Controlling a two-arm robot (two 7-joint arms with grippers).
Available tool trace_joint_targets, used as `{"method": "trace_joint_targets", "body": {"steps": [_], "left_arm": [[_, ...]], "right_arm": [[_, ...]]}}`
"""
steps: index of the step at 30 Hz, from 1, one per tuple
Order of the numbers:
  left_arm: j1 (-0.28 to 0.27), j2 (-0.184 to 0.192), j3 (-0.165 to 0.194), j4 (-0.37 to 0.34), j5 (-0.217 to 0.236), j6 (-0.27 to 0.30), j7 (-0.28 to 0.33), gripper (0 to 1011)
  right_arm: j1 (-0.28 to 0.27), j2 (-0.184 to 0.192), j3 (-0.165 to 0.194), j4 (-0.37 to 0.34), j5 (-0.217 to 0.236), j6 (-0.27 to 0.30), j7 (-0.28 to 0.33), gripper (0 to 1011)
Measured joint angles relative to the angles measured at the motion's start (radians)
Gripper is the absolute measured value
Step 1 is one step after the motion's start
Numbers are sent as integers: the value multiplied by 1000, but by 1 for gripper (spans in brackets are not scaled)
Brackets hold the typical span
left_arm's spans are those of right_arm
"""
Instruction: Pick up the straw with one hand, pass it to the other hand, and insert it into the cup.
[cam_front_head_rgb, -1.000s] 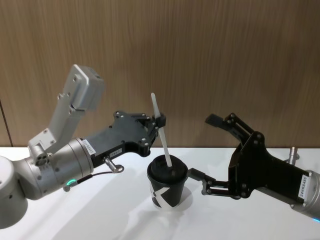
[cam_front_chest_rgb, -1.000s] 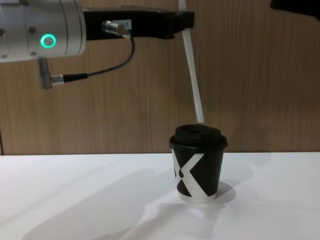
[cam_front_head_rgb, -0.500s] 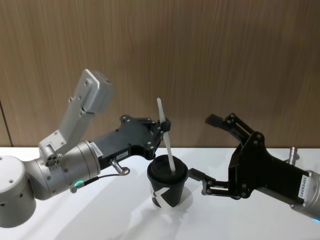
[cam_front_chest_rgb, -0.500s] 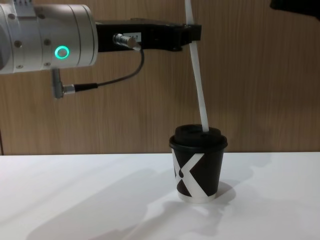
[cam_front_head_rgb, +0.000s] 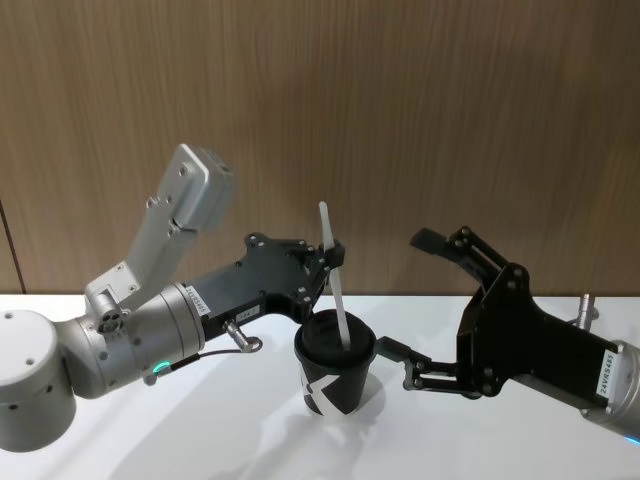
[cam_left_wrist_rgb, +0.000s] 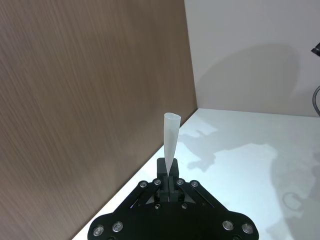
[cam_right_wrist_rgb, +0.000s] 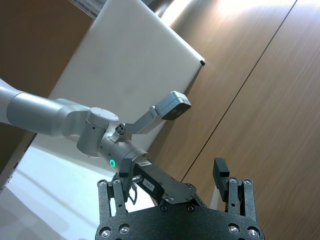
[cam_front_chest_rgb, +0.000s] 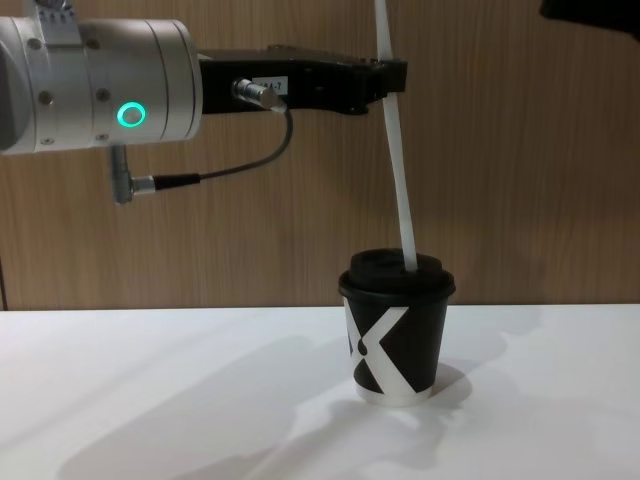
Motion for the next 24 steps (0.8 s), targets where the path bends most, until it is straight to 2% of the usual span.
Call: {"method": "trace_joint_targets", "body": {"steps": [12,24], "left_arm": [[-16,-11,6,32,0,-1,-21,3],[-33,-19,13,66,-19,0,-40,3]], "right_arm": [[0,0,0,0,0,0,0,1001],[0,0,0,0,0,0,0,1001]]}}
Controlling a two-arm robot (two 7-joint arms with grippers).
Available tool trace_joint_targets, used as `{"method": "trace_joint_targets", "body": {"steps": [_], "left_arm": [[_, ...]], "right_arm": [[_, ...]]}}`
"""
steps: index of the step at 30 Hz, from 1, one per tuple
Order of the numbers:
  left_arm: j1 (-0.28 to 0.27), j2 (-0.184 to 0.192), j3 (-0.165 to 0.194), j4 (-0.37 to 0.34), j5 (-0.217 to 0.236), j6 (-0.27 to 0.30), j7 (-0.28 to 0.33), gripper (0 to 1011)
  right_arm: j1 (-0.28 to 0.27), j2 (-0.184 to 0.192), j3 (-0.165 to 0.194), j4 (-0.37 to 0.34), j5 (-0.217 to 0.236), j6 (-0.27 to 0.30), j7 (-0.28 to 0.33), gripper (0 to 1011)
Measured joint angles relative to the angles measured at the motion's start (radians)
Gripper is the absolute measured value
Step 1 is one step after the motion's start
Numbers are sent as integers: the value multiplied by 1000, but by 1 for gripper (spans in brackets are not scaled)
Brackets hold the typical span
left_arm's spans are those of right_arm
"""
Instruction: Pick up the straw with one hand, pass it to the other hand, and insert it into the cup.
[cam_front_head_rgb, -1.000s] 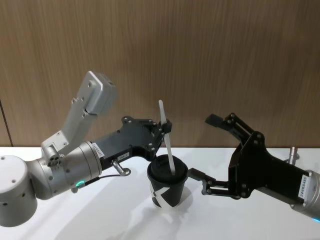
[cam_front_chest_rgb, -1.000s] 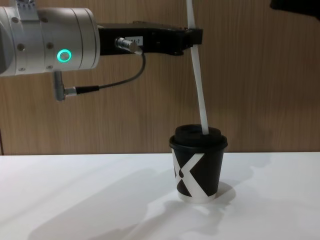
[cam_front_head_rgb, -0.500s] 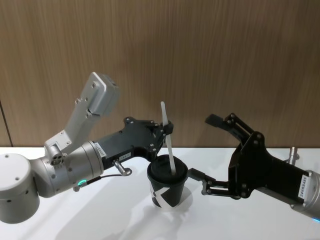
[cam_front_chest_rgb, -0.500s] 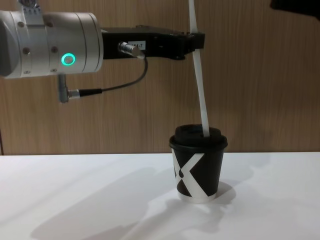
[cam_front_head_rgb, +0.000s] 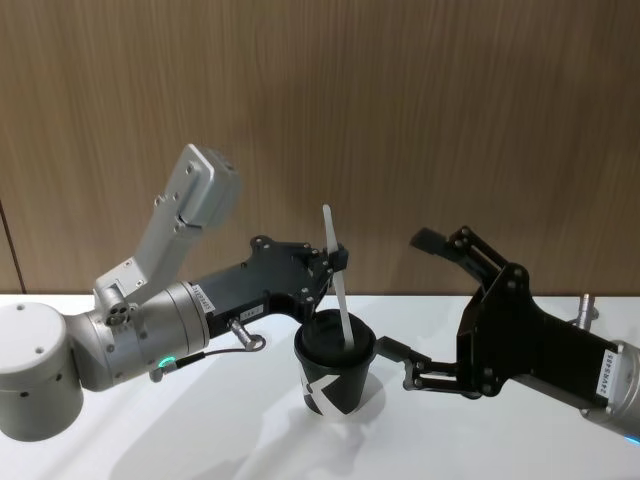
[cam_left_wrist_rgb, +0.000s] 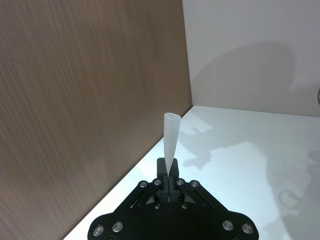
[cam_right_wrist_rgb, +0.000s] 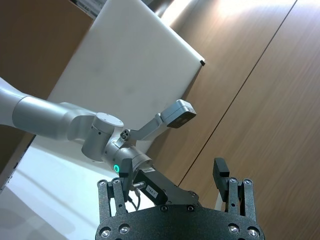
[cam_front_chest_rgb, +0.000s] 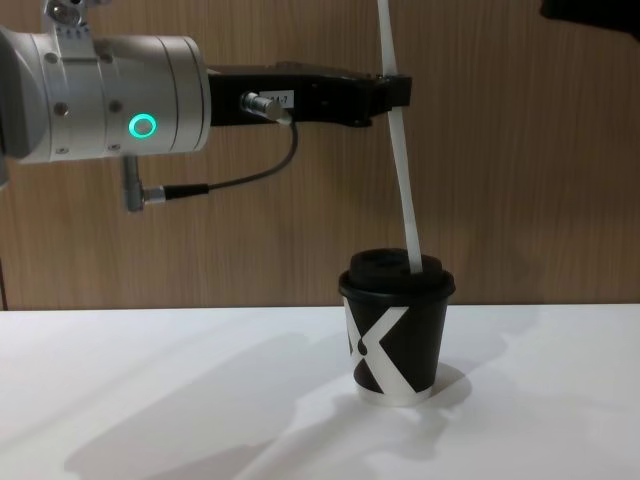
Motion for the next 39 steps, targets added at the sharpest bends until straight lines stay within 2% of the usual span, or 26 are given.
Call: {"method": "trace_joint_targets", "body": {"steps": [3,8,9,11,18,19,21,27,30,31,36,39], "left_arm": [[-3,-1,1,6,-3,0,-2,10],[-6,-2,3,11,-6,1,-5,127],[-6,-2,3,13,-7,1,-5,180],[-7,-3,3,15,-8,1,-6,216],[-9,-3,4,18,-10,1,-8,437],[-9,-3,4,19,-10,1,-8,496],[-9,-4,4,20,-10,1,-9,528],[-10,-4,5,21,-11,1,-9,742],[-10,-4,5,21,-12,-2,-9,796],[-9,-4,5,21,-12,-4,-9,857],[6,-2,-2,16,-14,-30,-7,978],[17,-1,-8,12,-14,-48,-5,1003]], "right_arm": [[0,0,0,0,0,0,0,1001],[0,0,0,0,0,0,0,1001],[0,0,0,0,0,0,0,1001],[0,0,0,0,0,0,0,1001],[0,0,0,0,0,0,0,1001],[0,0,0,0,0,0,0,1001],[0,0,0,0,0,0,0,1001],[0,0,0,0,0,0,0,1001],[0,-1,0,-1,0,1,-3,1001],[0,-2,0,-2,0,2,-8,1001],[-4,-14,7,-15,-1,24,-55,1001],[-8,-25,13,-29,-2,45,-95,1001]]}}
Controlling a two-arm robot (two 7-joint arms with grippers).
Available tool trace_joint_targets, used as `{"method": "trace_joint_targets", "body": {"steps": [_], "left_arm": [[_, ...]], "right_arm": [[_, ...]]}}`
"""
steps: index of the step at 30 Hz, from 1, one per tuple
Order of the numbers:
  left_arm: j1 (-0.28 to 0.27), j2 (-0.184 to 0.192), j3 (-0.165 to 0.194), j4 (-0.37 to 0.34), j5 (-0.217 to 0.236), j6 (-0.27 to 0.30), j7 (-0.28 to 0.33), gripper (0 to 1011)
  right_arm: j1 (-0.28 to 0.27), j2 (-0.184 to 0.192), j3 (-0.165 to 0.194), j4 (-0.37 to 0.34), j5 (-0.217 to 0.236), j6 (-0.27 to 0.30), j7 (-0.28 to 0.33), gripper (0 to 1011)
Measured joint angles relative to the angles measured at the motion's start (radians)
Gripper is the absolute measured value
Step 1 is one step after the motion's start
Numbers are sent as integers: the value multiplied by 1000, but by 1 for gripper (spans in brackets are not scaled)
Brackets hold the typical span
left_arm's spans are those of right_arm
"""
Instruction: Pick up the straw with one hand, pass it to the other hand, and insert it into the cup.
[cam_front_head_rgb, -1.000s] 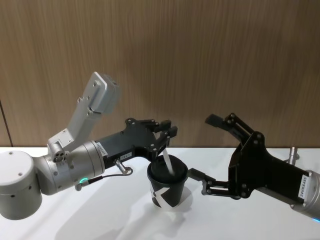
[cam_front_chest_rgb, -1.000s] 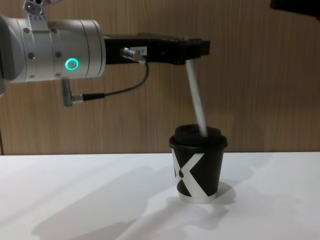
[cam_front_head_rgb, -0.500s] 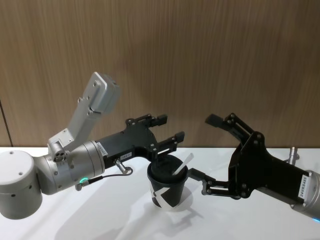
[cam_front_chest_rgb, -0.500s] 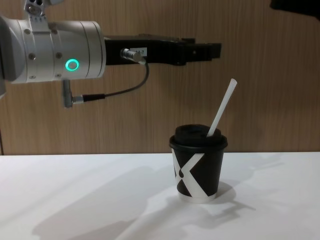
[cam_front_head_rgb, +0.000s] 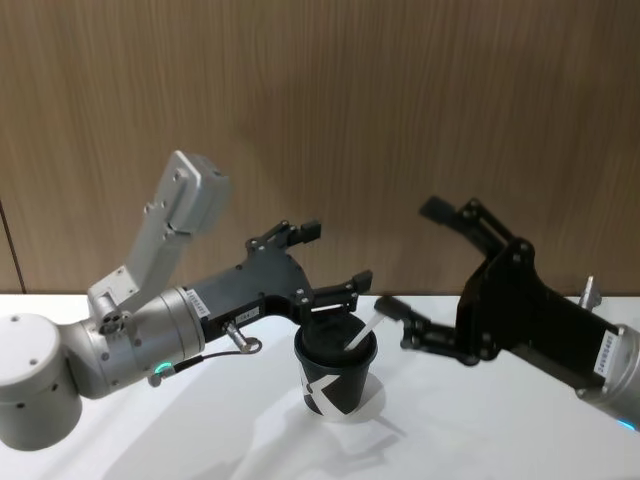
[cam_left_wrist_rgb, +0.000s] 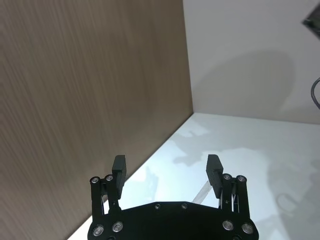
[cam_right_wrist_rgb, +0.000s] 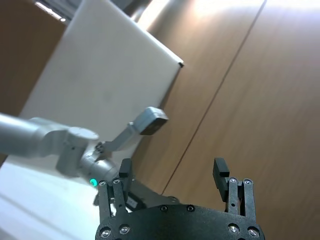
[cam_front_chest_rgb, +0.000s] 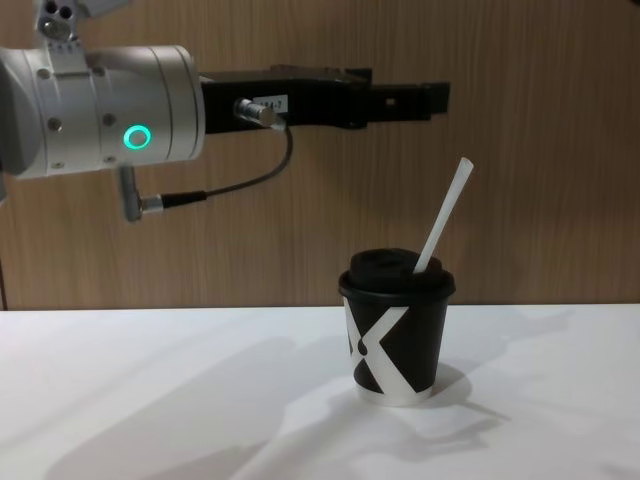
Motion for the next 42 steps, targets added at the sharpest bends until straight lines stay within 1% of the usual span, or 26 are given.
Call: {"method": "trace_joint_targets", "body": {"steps": [2,3,5,9,12,13,16,21,22,29,36,42], "left_arm": [[11,0,-7,-5,0,-18,5,1003],[21,1,-12,-10,0,-31,10,1003],[29,1,-16,-14,1,-42,14,1003],[53,2,-29,-26,9,-77,30,1003],[65,2,-36,-32,14,-93,37,1003],[71,2,-40,-35,19,-105,43,1003],[81,1,-45,-39,25,-121,49,1003],[98,-4,-58,-48,40,-159,64,1003],[102,-5,-61,-50,43,-167,68,1003],[114,-10,-70,-55,55,-193,78,1003],[115,-14,-75,-57,57,-193,79,1003],[113,-23,-78,-53,62,-192,78,1004]], "right_arm": [[-2,-6,3,-7,-2,15,-26,1001],[-4,-12,6,-14,-3,29,-48,1001],[-6,-20,9,-23,-3,43,-73,1001],[-9,-44,16,-51,-4,98,-154,1001],[-10,-54,19,-66,-2,126,-191,1001],[-10,-60,20,-75,0,150,-219,1001],[-11,-70,22,-94,5,192,-264,1001],[-10,-77,23,-117,13,244,-312,1001],[-10,-77,23,-123,17,261,-325,1001],[-12,-67,23,-141,35,310,-346,1001],[-26,-44,21,-155,59,342,-341,1001],[-52,-23,19,-172,81,360,-330,1001]]}}
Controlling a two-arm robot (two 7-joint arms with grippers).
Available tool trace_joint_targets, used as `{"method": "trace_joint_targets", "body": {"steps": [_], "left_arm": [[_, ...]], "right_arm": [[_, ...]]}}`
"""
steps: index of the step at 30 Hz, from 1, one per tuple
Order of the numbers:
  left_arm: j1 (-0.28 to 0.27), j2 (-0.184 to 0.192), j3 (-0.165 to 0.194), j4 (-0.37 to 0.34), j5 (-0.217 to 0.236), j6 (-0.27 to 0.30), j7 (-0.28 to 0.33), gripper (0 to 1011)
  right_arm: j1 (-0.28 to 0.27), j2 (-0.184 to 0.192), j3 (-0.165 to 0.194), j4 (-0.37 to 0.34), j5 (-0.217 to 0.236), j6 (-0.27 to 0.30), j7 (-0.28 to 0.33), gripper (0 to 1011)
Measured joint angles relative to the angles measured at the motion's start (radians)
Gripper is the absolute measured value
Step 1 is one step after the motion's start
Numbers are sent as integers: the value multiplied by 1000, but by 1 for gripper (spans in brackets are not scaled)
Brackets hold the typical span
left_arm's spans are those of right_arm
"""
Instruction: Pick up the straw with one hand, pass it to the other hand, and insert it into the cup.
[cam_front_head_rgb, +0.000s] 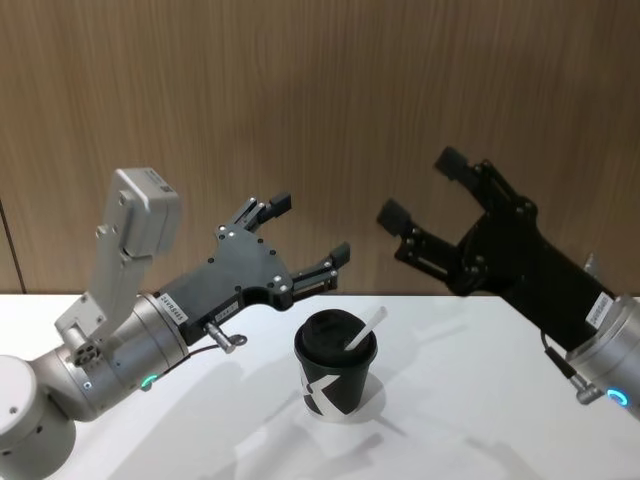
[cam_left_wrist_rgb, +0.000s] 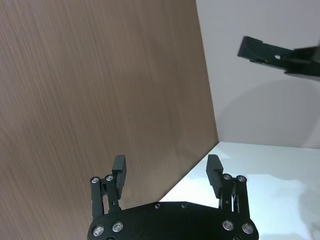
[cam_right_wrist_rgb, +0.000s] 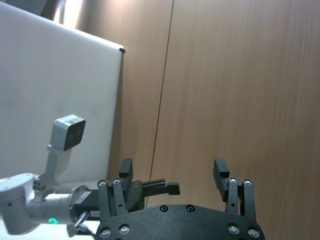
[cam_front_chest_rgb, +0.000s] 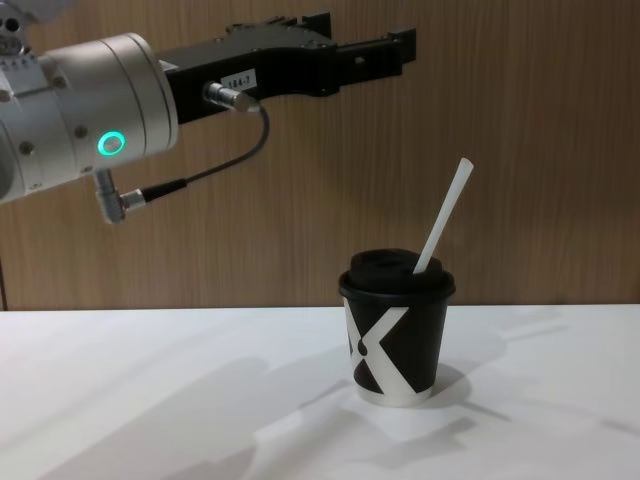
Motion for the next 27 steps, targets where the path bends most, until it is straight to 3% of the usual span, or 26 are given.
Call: {"method": "trace_joint_targets", "body": {"steps": [27], "left_arm": [[-8,-18,-5,13,9,3,-1,1003]], "right_arm": [[-49,33,-7,-31,36,25,15,1001]]}}
